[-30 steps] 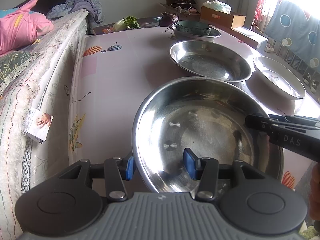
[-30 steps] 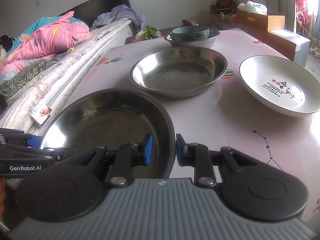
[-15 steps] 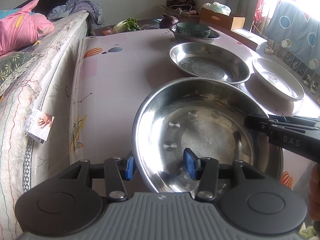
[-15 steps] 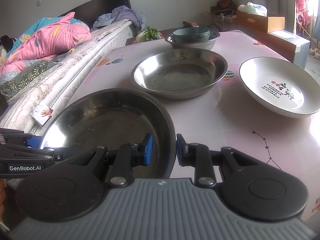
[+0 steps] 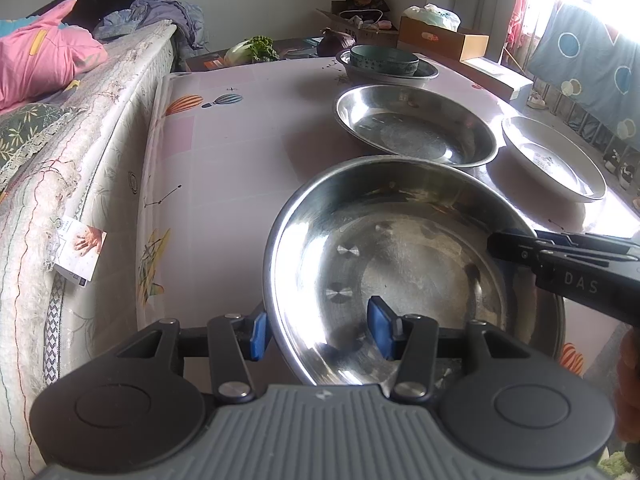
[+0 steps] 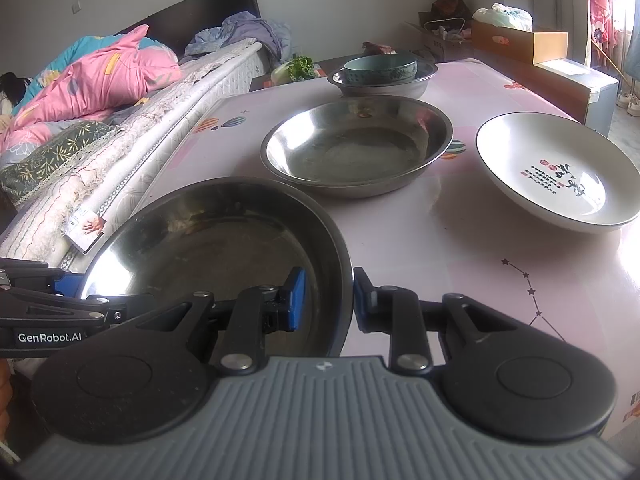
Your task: Organize plates and bowls
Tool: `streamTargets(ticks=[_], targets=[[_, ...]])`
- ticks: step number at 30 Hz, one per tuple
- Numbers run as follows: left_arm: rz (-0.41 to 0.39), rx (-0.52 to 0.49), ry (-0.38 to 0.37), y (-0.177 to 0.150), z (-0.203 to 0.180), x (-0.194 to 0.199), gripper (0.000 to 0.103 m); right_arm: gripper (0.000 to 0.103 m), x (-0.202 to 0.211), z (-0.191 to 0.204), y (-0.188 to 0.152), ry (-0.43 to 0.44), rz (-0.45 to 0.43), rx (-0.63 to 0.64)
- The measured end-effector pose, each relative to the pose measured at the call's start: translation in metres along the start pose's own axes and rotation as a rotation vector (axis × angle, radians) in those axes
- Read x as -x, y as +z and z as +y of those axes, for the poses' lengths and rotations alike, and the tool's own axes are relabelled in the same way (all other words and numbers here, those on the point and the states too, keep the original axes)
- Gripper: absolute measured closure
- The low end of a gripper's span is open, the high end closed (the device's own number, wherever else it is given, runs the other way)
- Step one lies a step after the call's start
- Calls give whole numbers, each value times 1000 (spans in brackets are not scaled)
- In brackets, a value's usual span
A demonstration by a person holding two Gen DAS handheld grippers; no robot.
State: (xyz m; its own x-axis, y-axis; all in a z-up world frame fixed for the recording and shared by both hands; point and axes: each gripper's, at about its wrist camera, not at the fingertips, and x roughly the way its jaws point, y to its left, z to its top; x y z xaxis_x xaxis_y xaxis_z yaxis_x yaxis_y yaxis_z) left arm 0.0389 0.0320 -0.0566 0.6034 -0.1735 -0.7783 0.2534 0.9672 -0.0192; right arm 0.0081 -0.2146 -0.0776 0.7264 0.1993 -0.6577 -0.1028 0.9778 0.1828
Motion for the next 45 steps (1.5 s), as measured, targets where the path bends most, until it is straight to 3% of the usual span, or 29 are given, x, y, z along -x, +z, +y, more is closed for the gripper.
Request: streamTargets(ticks=[26, 45], targets=[[-9, 1, -5, 3, -5, 1, 51, 76, 4, -3, -2, 1, -6, -18], [-105, -16, -63, 70, -25, 2, 50, 75, 16, -31, 56, -43, -82, -52]])
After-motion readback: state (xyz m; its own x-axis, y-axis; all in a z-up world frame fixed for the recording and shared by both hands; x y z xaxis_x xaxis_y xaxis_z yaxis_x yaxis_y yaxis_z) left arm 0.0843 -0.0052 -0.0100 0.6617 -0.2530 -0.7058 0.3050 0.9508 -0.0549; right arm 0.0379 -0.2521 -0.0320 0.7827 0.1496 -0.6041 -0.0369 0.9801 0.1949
